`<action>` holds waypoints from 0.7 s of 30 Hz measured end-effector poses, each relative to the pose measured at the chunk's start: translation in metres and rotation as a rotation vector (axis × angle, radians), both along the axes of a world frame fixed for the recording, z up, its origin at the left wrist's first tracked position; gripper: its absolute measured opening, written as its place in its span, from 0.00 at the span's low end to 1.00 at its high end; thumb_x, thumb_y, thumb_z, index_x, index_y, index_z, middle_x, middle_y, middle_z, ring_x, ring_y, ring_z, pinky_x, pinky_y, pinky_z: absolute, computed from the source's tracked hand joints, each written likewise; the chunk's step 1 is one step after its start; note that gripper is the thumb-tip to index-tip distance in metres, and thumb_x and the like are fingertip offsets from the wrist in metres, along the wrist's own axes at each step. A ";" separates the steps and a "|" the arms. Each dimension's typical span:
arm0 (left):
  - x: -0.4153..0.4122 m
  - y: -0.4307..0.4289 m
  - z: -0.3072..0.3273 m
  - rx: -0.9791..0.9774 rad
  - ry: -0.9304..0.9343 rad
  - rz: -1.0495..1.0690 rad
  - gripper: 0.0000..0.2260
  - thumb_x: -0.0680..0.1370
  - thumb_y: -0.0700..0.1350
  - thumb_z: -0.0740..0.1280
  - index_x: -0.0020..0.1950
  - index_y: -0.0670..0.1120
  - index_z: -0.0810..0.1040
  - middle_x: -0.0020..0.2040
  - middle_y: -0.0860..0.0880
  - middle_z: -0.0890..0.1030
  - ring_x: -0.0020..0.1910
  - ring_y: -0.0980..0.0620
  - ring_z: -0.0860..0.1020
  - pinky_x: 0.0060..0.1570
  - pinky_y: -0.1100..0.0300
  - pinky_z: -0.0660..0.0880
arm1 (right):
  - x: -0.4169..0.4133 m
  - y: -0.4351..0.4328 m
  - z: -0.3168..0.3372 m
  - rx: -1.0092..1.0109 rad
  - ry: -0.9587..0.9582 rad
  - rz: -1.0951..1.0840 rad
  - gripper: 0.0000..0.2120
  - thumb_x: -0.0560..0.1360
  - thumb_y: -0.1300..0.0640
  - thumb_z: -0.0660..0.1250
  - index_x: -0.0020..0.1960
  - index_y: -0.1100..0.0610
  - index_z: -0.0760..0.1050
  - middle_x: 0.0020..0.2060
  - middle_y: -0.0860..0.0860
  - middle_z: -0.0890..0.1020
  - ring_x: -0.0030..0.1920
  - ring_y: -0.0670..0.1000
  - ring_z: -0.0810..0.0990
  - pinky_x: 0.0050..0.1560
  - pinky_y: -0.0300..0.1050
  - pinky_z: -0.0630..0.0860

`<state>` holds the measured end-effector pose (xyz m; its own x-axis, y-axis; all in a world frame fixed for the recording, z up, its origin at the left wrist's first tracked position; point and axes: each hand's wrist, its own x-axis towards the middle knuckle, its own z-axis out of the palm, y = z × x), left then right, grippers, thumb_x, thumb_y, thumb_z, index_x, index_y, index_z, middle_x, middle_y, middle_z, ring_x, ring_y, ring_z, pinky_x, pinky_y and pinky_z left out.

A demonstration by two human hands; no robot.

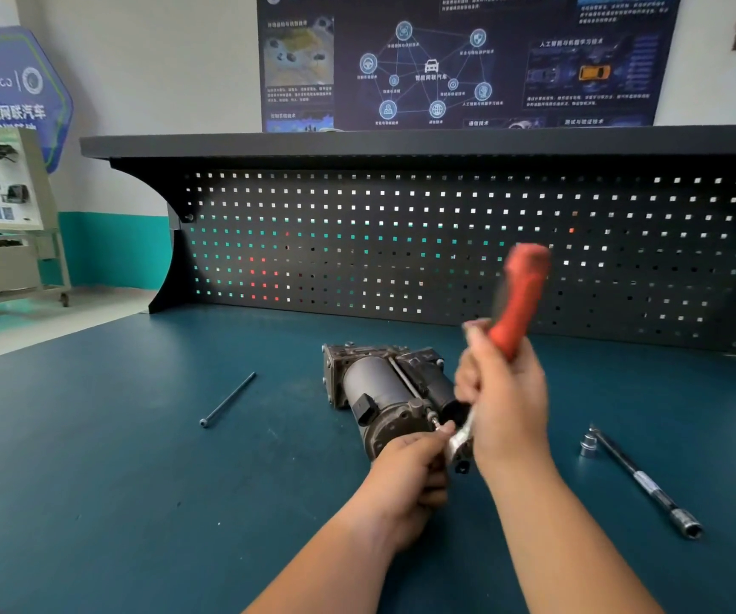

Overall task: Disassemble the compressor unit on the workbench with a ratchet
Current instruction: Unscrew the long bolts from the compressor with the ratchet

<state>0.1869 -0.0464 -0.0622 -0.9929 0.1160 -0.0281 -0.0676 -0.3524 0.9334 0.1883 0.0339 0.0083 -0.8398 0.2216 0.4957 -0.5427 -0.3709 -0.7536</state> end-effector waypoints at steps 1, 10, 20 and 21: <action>0.000 0.000 0.001 0.019 -0.003 -0.004 0.21 0.78 0.42 0.64 0.25 0.49 0.67 0.24 0.54 0.61 0.20 0.60 0.56 0.19 0.69 0.51 | -0.006 0.008 0.002 -0.179 -0.114 0.002 0.10 0.77 0.63 0.63 0.39 0.53 0.68 0.19 0.44 0.65 0.20 0.42 0.61 0.22 0.34 0.59; 0.003 0.001 0.003 0.048 -0.023 -0.031 0.24 0.77 0.46 0.66 0.20 0.49 0.70 0.23 0.55 0.65 0.19 0.60 0.58 0.19 0.69 0.52 | -0.020 0.027 -0.005 -0.558 -0.468 0.012 0.10 0.77 0.58 0.58 0.38 0.52 0.62 0.17 0.44 0.61 0.17 0.43 0.59 0.20 0.32 0.57; 0.002 0.000 0.000 0.002 -0.026 -0.002 0.09 0.71 0.38 0.62 0.32 0.48 0.68 0.25 0.52 0.64 0.23 0.58 0.59 0.25 0.65 0.52 | 0.012 -0.013 -0.012 0.665 0.353 -0.159 0.06 0.70 0.47 0.63 0.40 0.50 0.70 0.27 0.45 0.73 0.28 0.44 0.68 0.31 0.40 0.66; 0.004 0.001 0.001 0.018 -0.011 0.016 0.05 0.68 0.39 0.62 0.33 0.47 0.69 0.27 0.50 0.65 0.25 0.57 0.61 0.28 0.63 0.53 | 0.014 -0.016 -0.013 0.763 0.410 -0.150 0.06 0.70 0.46 0.61 0.39 0.48 0.69 0.28 0.43 0.73 0.28 0.44 0.69 0.32 0.40 0.66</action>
